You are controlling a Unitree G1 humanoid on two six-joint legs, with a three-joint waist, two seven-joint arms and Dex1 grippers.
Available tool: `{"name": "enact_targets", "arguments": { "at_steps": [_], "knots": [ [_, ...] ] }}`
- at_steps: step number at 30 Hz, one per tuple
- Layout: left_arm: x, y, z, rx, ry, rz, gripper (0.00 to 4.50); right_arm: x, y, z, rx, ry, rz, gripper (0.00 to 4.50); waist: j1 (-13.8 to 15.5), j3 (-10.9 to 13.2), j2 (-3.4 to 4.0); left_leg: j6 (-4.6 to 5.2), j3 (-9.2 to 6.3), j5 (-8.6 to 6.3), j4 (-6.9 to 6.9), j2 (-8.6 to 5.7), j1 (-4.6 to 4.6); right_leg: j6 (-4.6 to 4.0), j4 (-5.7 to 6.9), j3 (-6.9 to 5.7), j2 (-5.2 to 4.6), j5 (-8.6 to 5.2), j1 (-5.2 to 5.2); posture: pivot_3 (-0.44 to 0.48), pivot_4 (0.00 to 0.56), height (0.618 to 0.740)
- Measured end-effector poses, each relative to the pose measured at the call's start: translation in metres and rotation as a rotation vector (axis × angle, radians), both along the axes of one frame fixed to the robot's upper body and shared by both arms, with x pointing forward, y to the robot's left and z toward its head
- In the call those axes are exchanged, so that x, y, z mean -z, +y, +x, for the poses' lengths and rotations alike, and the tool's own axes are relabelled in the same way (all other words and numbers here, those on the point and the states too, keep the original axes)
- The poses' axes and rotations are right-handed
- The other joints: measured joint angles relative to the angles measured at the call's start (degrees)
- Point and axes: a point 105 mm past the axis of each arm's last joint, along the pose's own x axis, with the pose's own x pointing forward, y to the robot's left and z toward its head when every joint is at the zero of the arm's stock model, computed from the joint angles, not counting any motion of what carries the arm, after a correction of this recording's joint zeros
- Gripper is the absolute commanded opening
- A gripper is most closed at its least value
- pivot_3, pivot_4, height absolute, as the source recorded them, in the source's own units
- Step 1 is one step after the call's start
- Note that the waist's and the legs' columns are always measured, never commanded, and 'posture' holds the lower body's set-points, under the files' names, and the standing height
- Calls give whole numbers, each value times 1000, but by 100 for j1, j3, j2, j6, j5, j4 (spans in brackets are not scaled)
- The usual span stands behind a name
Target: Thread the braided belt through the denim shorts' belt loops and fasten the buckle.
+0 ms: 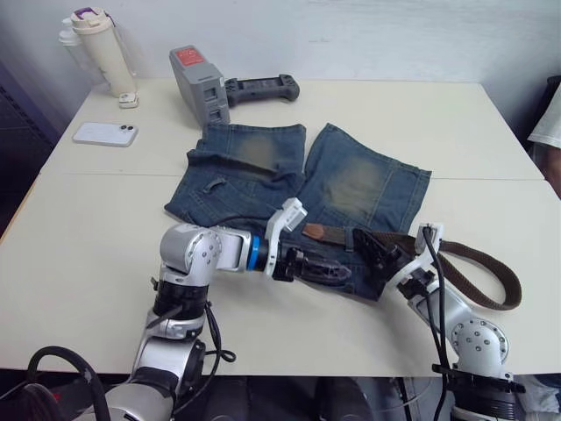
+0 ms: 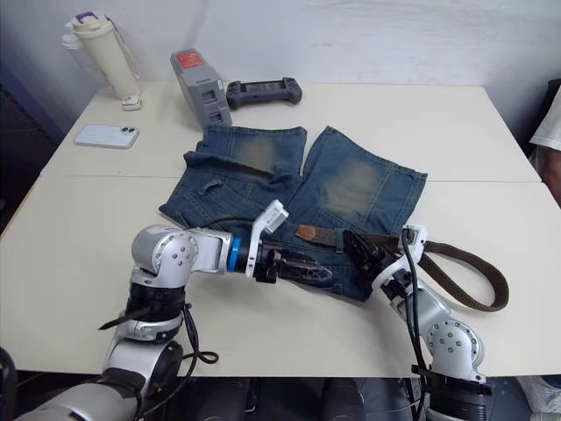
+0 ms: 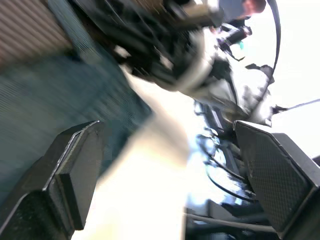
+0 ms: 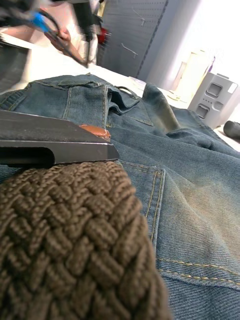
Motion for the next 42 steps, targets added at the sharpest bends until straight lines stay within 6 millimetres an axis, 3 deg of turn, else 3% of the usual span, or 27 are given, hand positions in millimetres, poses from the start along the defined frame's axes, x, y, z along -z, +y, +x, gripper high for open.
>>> {"name": "enact_targets", "arguments": {
  "at_steps": [5, 9, 10, 16, 21, 28, 35, 42],
  "knots": [
    [-27, 19, 23, -70, -208, -4, 4500, 4, -1, -10, -7, 22, -44, 2115, 2, 0, 1, -1, 5, 0, -11, -1, -1, 0, -2, 4, 0, 0, -6, 0, 150, 740],
    [-37, 29, 26, -45, -313, -5, 4500, -4, -7, -19, -26, 20, -148, 4183, 21, 0, 0, -1, 6, 0, -11, -1, -2, 0, -4, 4, 0, 0, -7, 0, 150, 740],
    [-38, 31, 25, -30, -339, -3, 4500, -5, -10, -21, -25, 23, -167, 4479, 24, 0, 0, -1, 6, 0, -11, -1, -3, 0, -5, 4, 0, 0, -7, 0, 150, 740],
    [-47, 27, 32, 12, -497, -12, 4500, -10, -23, -44, -59, 56, -324, 4479, 134, 0, 0, 2, 12, -2, -11, -4, -5, 0, -11, 6, -2, 0, -9, 0, 150, 740],
    [-55, 21, 46, 28, -678, -17, 4500, -9, -11, -76, -167, 82, -392, 4479, 145, 0, 0, 4, 16, -3, -15, -4, -5, 0, -16, 5, -2, 0, -9, 0, 150, 740],
    [-52, 18, 60, 85, -867, 38, 4500, -12, 0, -86, -212, 68, -437, 4479, 154, 0, -1, 7, 17, -4, -14, -4, -7, 0, -17, 5, -2, 0, -10, 0, 150, 740],
    [-18, 9, 72, 277, -1047, 202, 4500, -45, 22, -99, -316, -82, -566, 4479, 162, 2, -4, 8, 15, -5, -8, -4, -9, 0, -18, 1, -2, 0, -8, 0, 150, 740],
    [-15, -11, 86, 364, -1232, 251, 4500, -44, 3, -90, -223, -31, -774, 4479, 172, 6, -10, 13, 15, -8, -7, -8, -13, 1, -23, -3, -6, 0, -8, 0, 150, 740]
  ]
}}
